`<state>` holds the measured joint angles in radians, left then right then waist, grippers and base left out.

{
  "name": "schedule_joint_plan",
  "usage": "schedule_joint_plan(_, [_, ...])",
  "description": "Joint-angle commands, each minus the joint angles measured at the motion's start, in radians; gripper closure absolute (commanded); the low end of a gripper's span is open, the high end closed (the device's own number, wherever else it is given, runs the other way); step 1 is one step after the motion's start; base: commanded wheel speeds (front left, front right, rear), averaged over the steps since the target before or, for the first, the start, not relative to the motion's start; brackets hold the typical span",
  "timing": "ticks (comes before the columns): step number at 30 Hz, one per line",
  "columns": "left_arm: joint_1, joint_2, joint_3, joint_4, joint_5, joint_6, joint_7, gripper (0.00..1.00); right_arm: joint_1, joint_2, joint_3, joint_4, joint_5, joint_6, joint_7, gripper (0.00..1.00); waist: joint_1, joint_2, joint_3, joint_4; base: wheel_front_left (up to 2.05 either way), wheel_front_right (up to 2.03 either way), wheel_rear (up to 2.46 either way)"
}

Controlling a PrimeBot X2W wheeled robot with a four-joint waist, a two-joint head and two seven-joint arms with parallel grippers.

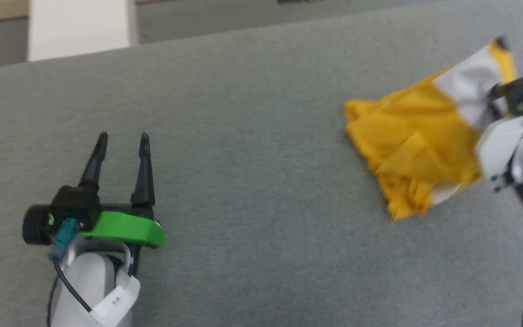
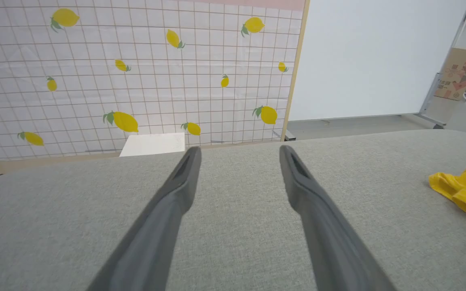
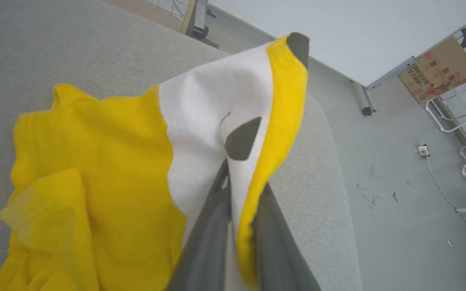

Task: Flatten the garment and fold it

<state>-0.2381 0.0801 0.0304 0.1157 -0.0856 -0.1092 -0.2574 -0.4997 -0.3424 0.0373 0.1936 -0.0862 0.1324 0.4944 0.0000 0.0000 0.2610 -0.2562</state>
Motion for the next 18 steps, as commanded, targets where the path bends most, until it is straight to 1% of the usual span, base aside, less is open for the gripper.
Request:
schedule_joint_plan(1, [-0.024,0.017,-0.001,-0.012,0.011,-0.003,-0.004,0.00,-0.038,-0.013,-0.020,0.025,-0.027,-0.002,-0.017,1.00,0.0000,0.0000,0.131,-0.129,0.00,0.00,0.00])
schedule_joint_plan(4, [-0.045,0.045,-0.010,-0.038,0.027,-0.005,-0.002,0.00,-0.104,-0.017,-0.075,0.089,-0.066,-0.002,-0.053,1.00,0.0000,0.0000,0.186,-0.174,0.00,0.00,0.00])
schedule_joint_plan(8, [-0.061,0.083,-0.019,-0.084,0.044,-0.007,0.023,0.00,-0.176,-0.020,-0.142,0.169,-0.138,-0.002,-0.110,1.00,0.0000,0.0000,0.239,-0.204,0.00,0.00,0.00])
schedule_joint_plan(13, [-0.076,0.115,-0.031,-0.144,0.051,-0.010,0.065,0.00,-0.254,-0.013,-0.239,0.247,-0.225,-0.002,-0.185,1.00,0.0000,0.0000,0.285,-0.204,0.00,0.00,0.00])
schedule_joint_plan(18, [-0.085,0.144,-0.041,-0.201,0.055,-0.012,0.105,0.00,-0.328,0.004,-0.324,0.306,-0.320,-0.002,-0.244,1.00,0.0000,0.0000,0.322,-0.186,0.00,0.00,0.00])
